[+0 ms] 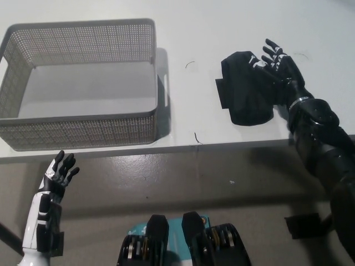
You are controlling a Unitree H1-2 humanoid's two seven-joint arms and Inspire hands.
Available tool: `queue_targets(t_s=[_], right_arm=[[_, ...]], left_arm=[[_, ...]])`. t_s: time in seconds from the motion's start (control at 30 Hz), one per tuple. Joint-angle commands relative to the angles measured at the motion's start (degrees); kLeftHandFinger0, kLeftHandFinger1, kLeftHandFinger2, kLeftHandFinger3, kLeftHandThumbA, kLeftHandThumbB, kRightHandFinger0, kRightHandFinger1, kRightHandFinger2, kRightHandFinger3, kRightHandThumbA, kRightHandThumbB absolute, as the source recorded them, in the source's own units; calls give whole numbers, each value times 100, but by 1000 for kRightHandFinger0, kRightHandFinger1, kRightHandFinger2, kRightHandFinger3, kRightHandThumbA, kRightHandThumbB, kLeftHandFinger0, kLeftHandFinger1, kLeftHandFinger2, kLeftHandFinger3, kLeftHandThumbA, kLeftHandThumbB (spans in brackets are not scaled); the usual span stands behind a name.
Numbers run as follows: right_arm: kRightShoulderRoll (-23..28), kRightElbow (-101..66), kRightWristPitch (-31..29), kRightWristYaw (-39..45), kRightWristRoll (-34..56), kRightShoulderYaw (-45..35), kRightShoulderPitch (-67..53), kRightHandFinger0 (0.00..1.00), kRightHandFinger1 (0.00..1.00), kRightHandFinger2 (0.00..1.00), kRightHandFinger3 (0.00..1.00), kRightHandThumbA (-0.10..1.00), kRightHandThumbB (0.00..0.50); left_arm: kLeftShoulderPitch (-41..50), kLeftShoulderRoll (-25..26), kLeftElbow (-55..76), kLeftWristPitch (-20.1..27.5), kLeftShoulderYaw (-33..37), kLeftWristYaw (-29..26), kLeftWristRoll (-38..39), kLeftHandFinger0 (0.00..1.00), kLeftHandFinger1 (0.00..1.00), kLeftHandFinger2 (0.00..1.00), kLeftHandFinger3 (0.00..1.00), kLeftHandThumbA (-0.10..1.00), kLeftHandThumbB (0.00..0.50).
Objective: Use the right hand to push the pencil case on the right hand side to the container on the left side
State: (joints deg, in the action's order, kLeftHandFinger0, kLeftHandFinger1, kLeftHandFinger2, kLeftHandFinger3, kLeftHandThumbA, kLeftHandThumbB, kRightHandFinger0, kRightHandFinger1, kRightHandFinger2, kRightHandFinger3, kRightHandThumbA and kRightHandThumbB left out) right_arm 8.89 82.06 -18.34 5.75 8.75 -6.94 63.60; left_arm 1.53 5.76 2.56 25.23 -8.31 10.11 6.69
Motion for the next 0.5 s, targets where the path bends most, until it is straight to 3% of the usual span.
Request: queue_targets(t_s=[0.0,0.17,0.27,0.47], right_arm=[[-31,-43,41,-151,-136,93,272,1000,1000,1000,1000,1000,336],[-43,-54,229,-232,-193,151,358,1000,1000,1000,1000,1000,323],[-60,-47,229,-151,-210,173,403,1000,1000,1000,1000,1000,357],[-166,-42,282,-60,-183,140,582,1000,1000,1000,1000,1000,360]], left_arm=[[-58,-4,246,169,-39,38,111,1000,1000,1000,1000,1000,295],[-66,-7,251,169,-51,46,146,1000,1000,1000,1000,1000,305],[-111,6,240,169,-52,62,162,1000,1000,1000,1000,1000,302],[-276,-13,226,169,-78,49,184,1000,1000,1000,1000,1000,312]])
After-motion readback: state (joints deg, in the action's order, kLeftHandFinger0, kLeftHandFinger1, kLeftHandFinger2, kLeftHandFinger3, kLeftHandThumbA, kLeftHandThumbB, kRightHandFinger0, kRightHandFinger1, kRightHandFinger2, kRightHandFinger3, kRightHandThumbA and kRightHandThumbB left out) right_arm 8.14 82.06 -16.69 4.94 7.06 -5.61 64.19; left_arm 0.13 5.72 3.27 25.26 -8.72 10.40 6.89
